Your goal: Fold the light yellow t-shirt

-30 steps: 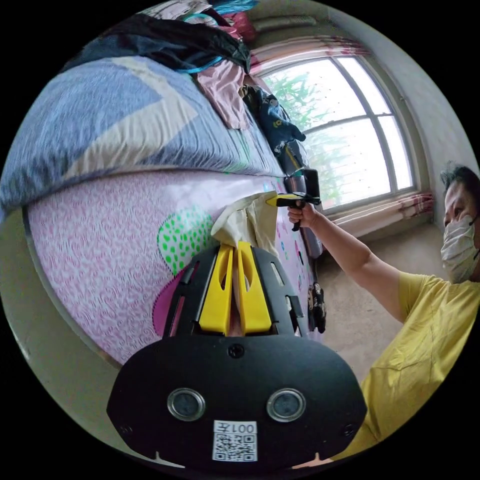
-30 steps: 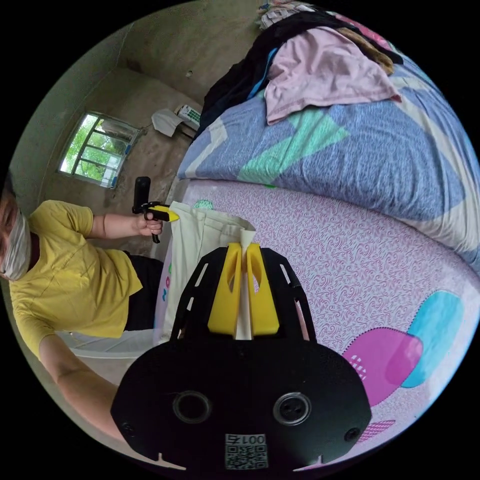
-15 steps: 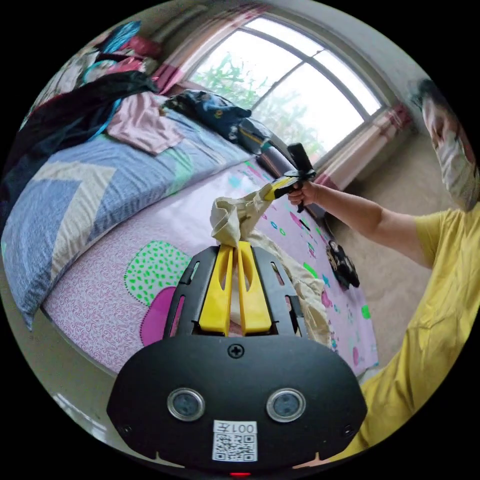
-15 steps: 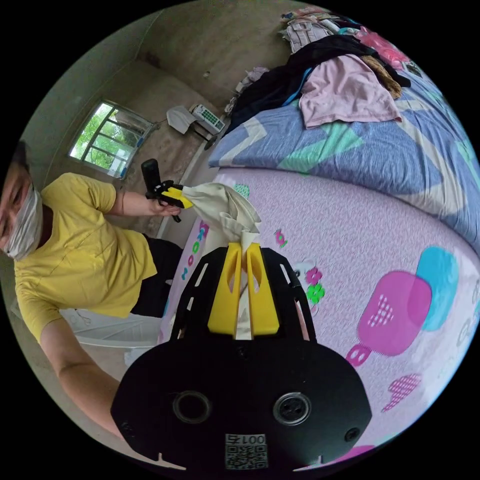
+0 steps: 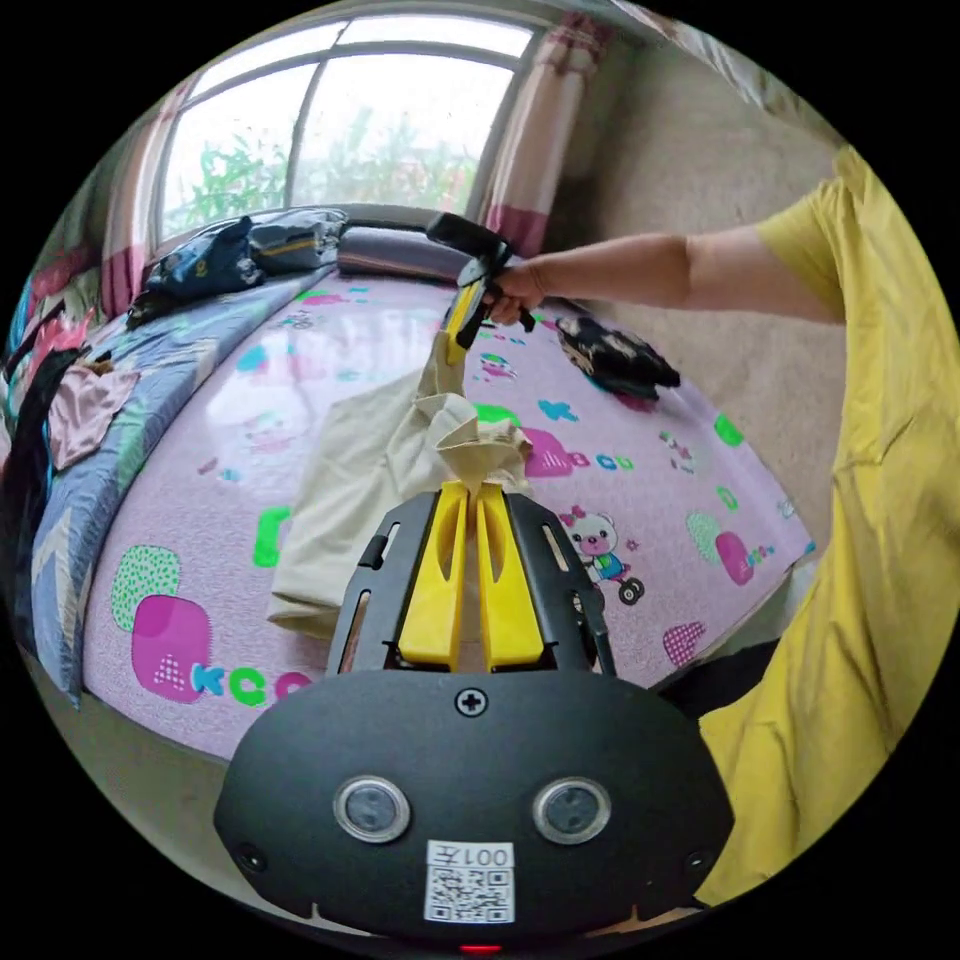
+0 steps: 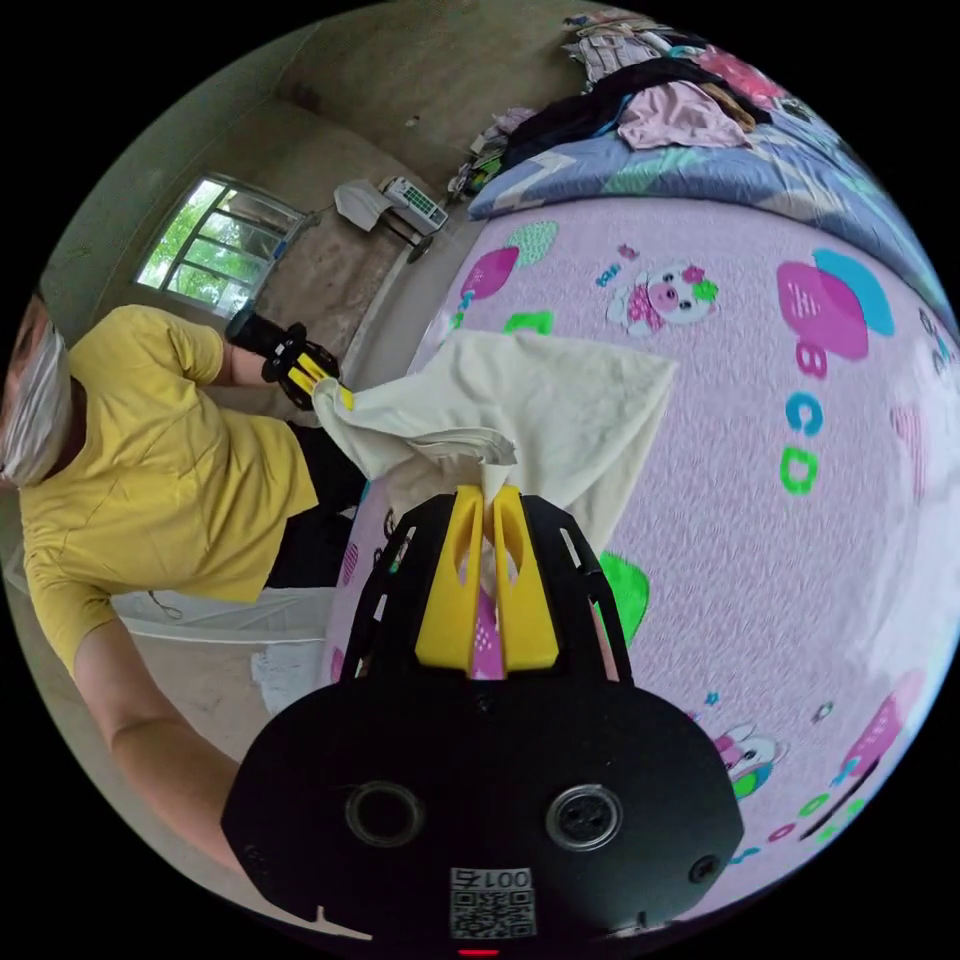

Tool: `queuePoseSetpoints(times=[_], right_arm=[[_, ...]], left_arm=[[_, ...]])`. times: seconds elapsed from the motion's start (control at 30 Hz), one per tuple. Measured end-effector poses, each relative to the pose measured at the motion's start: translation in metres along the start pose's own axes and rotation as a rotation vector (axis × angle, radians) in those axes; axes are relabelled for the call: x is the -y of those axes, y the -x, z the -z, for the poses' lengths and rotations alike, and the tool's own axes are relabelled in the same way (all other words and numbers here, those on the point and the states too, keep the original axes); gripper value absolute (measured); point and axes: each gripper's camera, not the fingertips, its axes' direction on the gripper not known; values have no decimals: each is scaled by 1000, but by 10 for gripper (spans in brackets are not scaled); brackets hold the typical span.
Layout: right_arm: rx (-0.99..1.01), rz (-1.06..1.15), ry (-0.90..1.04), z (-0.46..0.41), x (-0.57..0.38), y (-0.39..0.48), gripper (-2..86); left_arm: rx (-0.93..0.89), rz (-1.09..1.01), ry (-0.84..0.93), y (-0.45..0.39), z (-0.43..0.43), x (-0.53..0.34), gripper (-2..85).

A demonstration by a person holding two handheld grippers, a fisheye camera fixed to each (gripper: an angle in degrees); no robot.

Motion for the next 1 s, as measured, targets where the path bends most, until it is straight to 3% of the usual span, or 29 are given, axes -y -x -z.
queuePoseSetpoints(times=[0.3,0.43,0.6,0.7,1.0], right_arm=[[-25,-136,-79,-54,-101,-21,11],[-104,-80,6,-84,-114,-8,11],[-267,77,65,-106,-124,27,11],[-291,136,-29,-102,-136,47,11],[-339,-16,-44,-128,-189,24,38]], left_arm=[[146,-78,184,-108,-34,32,-15],[183,-168,255,-132,-33,42,-15],[221,-191,223,-152,2,64,-15],[252,-191,151,-160,43,87,-15],[251,-410,343,-190,17,83,-13]])
